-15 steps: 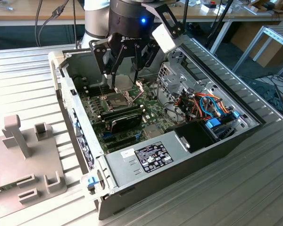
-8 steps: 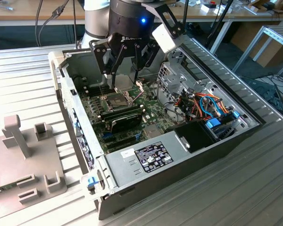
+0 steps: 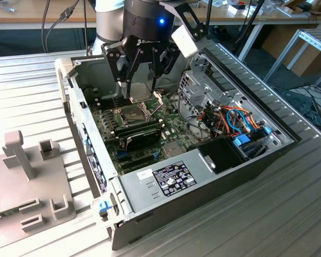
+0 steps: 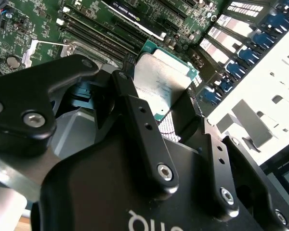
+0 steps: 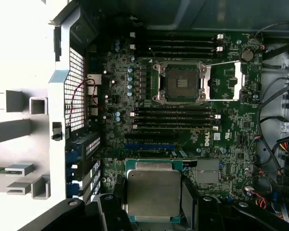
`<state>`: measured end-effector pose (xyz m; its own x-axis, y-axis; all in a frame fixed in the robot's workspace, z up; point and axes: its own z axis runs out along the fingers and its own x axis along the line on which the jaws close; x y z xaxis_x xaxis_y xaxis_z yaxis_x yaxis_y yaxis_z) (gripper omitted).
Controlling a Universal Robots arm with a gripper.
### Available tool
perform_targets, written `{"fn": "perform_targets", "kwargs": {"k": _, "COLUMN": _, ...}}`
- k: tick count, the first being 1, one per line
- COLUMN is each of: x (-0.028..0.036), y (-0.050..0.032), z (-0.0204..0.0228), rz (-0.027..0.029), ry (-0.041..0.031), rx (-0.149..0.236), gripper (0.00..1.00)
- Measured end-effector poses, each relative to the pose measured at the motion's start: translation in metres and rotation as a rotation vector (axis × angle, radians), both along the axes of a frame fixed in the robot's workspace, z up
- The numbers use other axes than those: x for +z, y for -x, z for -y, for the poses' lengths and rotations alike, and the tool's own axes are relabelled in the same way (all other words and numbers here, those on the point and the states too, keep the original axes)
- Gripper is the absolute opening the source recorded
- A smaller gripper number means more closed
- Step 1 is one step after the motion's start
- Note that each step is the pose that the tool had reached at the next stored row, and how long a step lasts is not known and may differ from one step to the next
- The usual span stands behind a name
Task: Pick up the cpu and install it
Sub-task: 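Pick up the cpu and move it towards the insertion slot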
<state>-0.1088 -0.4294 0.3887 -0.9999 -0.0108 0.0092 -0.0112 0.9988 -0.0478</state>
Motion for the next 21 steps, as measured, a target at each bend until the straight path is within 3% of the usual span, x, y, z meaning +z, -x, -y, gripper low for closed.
{"fn": "perform_targets", "kwargs": {"k": 12, "x": 0.0000, "y": -0.0001, "z": -0.0003, "rz": 0.0000, "ry": -0.0001, "rx": 0.000, "gripper": 0.55}}
{"fn": "perform_targets", "kwargs": {"k": 13, "x": 0.0000, "y": -0.0001, "z": -0.0054, "rz": 0.0000, "ry": -0.0001, "rx": 0.000, "gripper": 0.55}}
{"fn": "perform_targets", "kwargs": {"k": 14, "x": 0.0000, "y": -0.0001, "z": -0.0065, "rz": 0.0000, "ry": 0.0000, "rx": 0.000, "gripper": 0.55}}
{"fn": "perform_targets", "kwargs": {"k": 21, "x": -0.0005, "y": -0.0001, "z": -0.0068, "rz": 0.0002, "ry": -0.0003, "rx": 0.000, "gripper": 0.55}}
